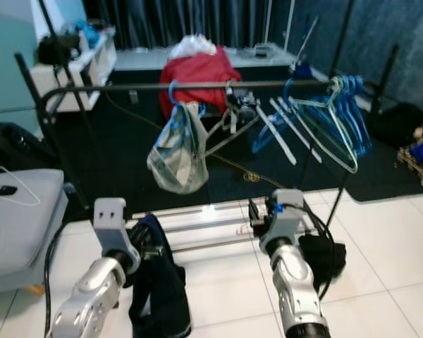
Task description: Hang hanger
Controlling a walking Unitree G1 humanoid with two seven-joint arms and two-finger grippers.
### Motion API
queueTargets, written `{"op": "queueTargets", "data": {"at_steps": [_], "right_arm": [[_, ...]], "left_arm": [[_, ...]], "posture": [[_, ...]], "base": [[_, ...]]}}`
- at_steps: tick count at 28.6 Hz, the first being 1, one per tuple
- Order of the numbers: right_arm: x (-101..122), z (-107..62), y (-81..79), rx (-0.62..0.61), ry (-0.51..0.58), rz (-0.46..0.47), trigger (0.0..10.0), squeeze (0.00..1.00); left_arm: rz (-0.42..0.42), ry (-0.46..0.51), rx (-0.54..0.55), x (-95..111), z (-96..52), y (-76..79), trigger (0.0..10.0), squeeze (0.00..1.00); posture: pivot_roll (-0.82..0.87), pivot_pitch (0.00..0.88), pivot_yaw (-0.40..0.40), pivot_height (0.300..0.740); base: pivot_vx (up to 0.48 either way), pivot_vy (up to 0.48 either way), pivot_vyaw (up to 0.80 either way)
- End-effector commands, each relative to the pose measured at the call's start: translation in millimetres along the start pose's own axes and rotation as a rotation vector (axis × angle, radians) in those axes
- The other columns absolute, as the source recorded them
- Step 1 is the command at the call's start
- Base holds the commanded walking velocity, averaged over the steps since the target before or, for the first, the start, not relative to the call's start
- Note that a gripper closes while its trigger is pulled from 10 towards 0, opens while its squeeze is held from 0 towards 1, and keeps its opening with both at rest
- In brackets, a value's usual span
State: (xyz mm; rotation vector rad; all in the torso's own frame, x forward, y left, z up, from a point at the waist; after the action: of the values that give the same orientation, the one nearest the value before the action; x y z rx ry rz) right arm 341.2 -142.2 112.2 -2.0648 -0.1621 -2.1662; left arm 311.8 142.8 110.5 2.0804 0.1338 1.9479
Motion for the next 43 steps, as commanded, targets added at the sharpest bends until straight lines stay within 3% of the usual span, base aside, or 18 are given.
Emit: {"op": "queueTargets", "data": {"at_steps": [1, 15, 20, 28, 29, 43], "right_arm": [[-1.0, -0.6, -2.6, 0.003, -0.002, 0.022, 10.0, 0.0], [30.0, 1.4, -3.1, 0.008, 0.16, -0.053, 10.0, 0.0], [38.1, 1.3, -0.2, -0.023, 0.2, -0.029, 10.0, 0.0], [50.9, 3.0, -5.7, 0.033, 0.244, -0.015, 10.0, 0.0], [57.6, 5.1, -12.4, 0.081, 0.261, -0.077, 10.0, 0.0], [61.0, -0.8, -21.3, 0.096, 0.303, -0.084, 10.0, 0.0]], "left_arm": [[0.006, 0.021, 0.011, 3.4, -0.6, -2.8, 10.0, 0.0], [0.004, 0.047, 0.024, 9.2, 0.9, -4.9, 10.0, 0.0], [0.006, 0.048, 0.02, 9.7, 1.1, -4.6, 10.0, 0.0], [0.015, 0.057, 0.032, 11.9, 1.0, -7.8, 10.0, 0.0], [0.017, 0.058, 0.052, 12.4, 0.0, -13.7, 10.0, 0.0], [0.017, 0.054, 0.058, 10.6, -6.1, -23.2, 10.0, 0.0]], "posture": [[0.0, 0.036, -0.044, 0.74], [0.0, 0.04, -0.039, 0.74], [0.0, 0.041, -0.037, 0.74], [-0.01, 0.041, -0.036, 0.74], [-0.01, 0.036, -0.038, 0.74], [-0.01, 0.03, -0.034, 0.74]], "base": [[0.352, 0.0, 0.0], [0.357, 0.0, 0.0], [0.357, 0.0, 0.0], [0.357, 0.0, 0.0], [0.36, 0.0, 0.6], [0.251, 0.0, 0.14]]}}
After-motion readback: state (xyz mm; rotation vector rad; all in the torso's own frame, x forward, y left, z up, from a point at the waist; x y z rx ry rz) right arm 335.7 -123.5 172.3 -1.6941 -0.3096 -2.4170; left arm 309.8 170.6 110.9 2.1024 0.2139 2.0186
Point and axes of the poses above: a point about 5 cm out from each wrist's last joint towards the gripper, its own z axis pointing out of the wrist towards the gripper, its own x axis along the axis of the wrist's last joint, y = z × x, the point moved 2 cm from there along z, pointing out of the wrist towards the gripper, and after that the axes turned 7 degrees about -z, right-handed, at the moved point
